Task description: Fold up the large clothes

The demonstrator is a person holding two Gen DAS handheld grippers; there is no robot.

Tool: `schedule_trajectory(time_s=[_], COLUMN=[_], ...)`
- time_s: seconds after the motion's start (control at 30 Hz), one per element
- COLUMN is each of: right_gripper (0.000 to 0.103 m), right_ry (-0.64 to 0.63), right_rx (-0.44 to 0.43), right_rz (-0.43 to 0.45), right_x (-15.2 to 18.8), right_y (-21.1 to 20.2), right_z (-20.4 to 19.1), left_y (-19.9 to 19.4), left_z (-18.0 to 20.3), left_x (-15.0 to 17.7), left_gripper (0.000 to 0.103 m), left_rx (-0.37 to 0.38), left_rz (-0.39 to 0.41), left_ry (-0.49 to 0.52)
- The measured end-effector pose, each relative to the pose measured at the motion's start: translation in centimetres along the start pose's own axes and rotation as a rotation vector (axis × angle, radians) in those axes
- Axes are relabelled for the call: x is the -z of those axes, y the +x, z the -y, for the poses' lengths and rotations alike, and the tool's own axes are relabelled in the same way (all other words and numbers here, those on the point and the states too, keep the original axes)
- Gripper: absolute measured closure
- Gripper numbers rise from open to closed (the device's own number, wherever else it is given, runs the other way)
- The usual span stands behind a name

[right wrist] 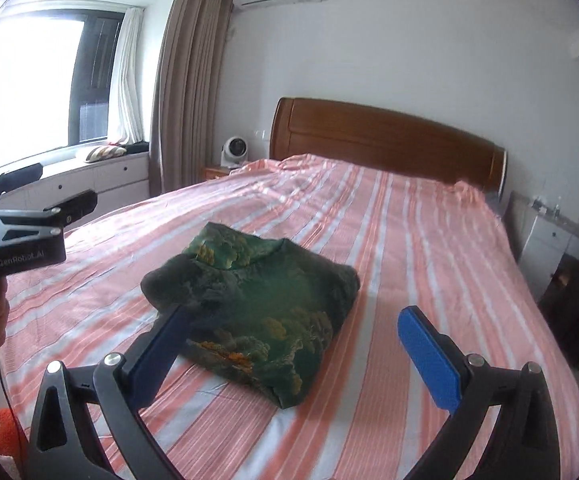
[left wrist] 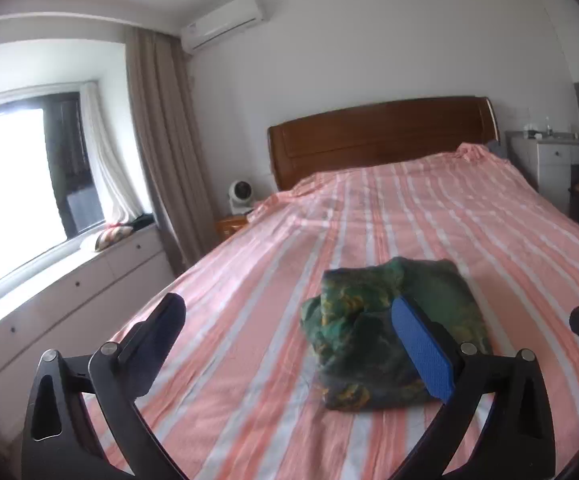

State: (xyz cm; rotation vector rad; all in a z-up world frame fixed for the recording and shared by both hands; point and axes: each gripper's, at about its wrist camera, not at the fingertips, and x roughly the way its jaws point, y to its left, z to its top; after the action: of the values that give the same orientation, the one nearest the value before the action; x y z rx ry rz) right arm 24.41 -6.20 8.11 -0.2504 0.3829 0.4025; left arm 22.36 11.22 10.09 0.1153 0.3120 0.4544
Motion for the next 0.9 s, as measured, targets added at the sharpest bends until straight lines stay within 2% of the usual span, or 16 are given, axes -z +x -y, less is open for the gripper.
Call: schedule_trajectory(time_s=[0.1, 0.2, 0.27, 0.33, 0.43, 0.63, 0.8, 0.9], right_gripper=[0.0, 0.0, 0.001, 0.001, 0.0, 0.0, 0.0, 0.0], right_ry=[0.012, 0.041, 0.065, 0.062, 0.077, 0.098, 0.167, 0.166], right_rx=[0.03, -0.012, -0.049, -0.032, 0.014, -0.039, -0.102, -0.089], right_rz=[0.021, 0.014, -0.029, -0.081, -0.134, -0.229, -0.306, -0.335], right_x=[0.6, 2.2, 3.6, 5.0, 7.4, 11.7, 14.5, 15.2], right_y=[-2.8, -5.0, -5.9, -6.2, -7.7, -11.0, -12.3, -12.1], right_z=[0.2, 0.7, 0.8, 0.4, -0.2, -0.9, -1.0, -1.3], left_y=[-2.0, -3.5, -4.8, -6.2, -7.9, -10.1, -12.1, -12.1], left_z=[0.7, 1.2, 1.3, 1.4, 1.4, 2.5, 3.4, 3.5], left_x=[2.1, 4.6, 6.1, 7.5, 9.5, 12.8, 13.0, 12.7], left_gripper=[0.0, 0.0, 0.0, 0.0, 0.0, 0.0, 0.0, 0.0], left_rx=[0.074, 0.128, 0.175, 0.212, 0.242, 0.296, 0.313, 0.31], left_rz=[-0.031, -0.105, -0.137, -0.164, -0.21, -0.334, -0.362, -0.387], left_ry=[-0.026, -0.041, -0.061, -0.077, -0.084, -0.014, 0.01, -0.002])
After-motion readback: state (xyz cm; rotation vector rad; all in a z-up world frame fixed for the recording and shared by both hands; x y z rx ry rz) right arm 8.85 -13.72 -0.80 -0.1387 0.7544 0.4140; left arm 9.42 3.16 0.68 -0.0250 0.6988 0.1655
